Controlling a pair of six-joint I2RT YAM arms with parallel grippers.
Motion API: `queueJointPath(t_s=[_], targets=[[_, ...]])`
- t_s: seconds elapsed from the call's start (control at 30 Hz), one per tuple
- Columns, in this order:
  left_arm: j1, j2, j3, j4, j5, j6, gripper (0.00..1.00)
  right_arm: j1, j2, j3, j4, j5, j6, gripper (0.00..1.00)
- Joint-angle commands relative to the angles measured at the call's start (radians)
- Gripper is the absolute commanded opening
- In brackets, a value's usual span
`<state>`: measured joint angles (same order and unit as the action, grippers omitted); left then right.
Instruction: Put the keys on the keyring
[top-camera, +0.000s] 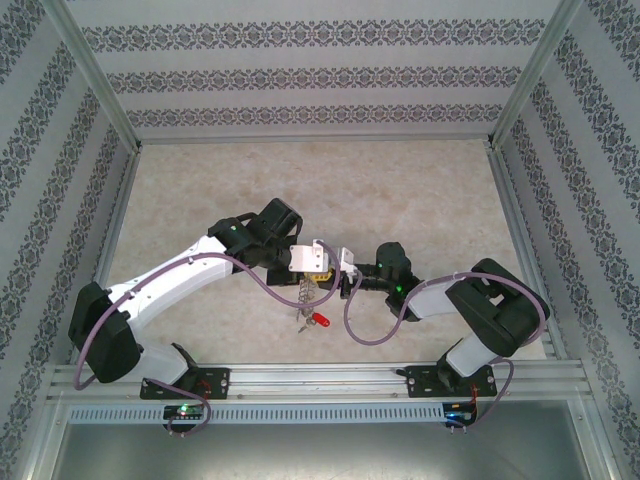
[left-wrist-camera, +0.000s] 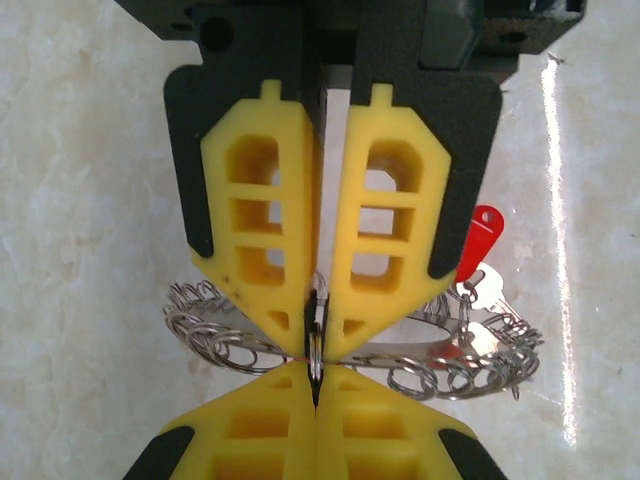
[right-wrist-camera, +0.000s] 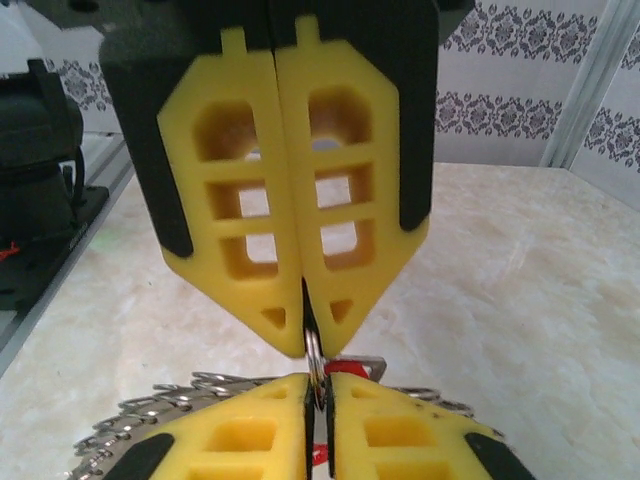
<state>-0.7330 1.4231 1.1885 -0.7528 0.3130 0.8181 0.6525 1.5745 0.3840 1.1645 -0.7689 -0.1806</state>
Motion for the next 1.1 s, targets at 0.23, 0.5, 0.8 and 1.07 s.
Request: queueJointPath(t_s=[0.23,0.5,0.8,1.07], targets=[[0.008,-0.069,-0.074,0.067,0.058,-0.027,0.19,0.004,0.002,-0.024,0.127,-0.015,0.029,0.0],[0.067,-0.161,-0.208,0.238,0.179,-0.107,0.29,-0.003,0.025,-0.06,0.22,-0.036,0.052,0.0],[0.069,-0.186,-0.281,0.397,0.197,-0.171,0.27,0.001,0.001,-0.061,0.221,-0.045,0.035,0.0],[0.07,-0.175,-0.265,0.363,0.203,-0.149,0.0,0.002,0.004,-0.062,0.22,-0.037,0.042,0.0]])
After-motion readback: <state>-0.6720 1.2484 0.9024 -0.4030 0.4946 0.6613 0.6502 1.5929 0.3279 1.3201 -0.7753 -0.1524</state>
